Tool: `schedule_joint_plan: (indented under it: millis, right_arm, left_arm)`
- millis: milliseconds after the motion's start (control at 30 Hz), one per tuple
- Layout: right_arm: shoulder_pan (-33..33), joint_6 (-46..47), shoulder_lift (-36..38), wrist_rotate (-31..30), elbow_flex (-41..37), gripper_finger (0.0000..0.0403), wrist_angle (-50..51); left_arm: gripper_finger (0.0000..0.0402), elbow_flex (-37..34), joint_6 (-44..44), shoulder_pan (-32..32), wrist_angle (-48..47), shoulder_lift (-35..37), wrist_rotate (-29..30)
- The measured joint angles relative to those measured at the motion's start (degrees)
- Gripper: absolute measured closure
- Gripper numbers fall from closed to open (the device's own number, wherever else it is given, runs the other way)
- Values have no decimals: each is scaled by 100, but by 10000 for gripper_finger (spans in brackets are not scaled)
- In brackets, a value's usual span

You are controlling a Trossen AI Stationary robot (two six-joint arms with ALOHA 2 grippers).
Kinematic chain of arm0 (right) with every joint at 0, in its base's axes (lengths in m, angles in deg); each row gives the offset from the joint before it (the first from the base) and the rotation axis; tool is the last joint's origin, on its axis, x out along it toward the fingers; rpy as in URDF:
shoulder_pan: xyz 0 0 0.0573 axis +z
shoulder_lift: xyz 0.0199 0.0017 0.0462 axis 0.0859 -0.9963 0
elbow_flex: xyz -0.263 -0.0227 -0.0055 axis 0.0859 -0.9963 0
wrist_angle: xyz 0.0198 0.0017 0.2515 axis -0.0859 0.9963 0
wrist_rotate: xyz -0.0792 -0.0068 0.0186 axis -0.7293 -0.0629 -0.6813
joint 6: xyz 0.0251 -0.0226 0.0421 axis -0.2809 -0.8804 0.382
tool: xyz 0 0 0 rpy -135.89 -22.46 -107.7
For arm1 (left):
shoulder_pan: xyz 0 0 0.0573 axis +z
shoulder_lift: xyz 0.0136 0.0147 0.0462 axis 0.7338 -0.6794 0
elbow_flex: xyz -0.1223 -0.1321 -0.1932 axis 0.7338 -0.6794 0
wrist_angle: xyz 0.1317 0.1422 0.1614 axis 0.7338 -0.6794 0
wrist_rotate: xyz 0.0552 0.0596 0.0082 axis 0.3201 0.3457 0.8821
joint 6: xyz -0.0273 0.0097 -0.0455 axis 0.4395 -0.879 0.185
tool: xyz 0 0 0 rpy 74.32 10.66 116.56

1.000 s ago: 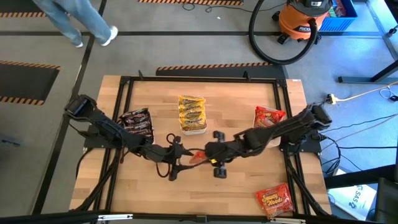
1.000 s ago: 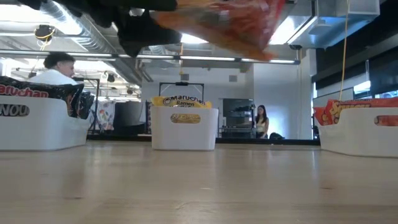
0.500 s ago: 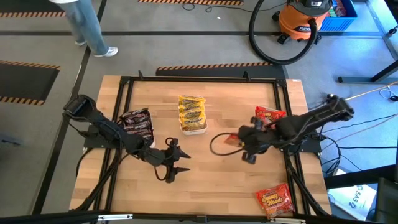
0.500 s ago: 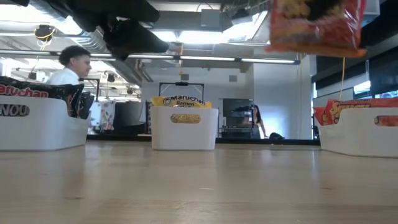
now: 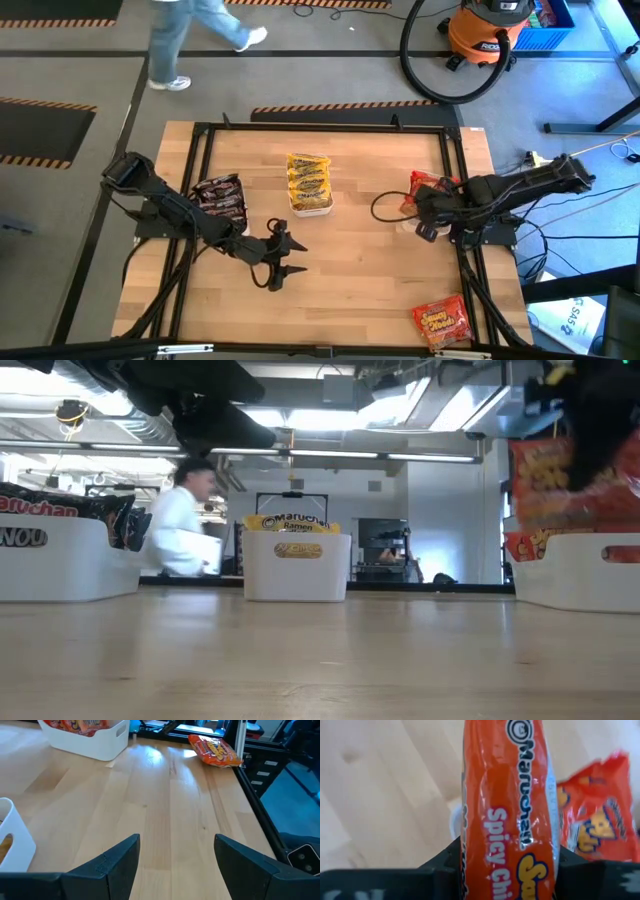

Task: Sort Maruchan noodles
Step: Put the left orange noodle pack into the right white bin

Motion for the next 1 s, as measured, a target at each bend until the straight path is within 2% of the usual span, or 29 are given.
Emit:
schedule_joint_plan:
  millis: [200, 500, 800, 1000]
  right_arm:
    - [-282, -91, 314, 85, -658, 276, 8]
    - [-584, -262, 323, 224, -1110, 276, -74]
    - [-671, -268, 272, 437, -1530, 276, -607]
    - [-1151, -210, 253, 506, -1811, 273, -1048]
  left_arm:
    - [154, 0, -2, 1, 2, 0, 0]
    - [154, 0, -4, 1, 4, 0, -3]
    - [154, -2, -4, 1, 5, 0, -3]
    - [153, -2, -29, 1, 22, 0, 6]
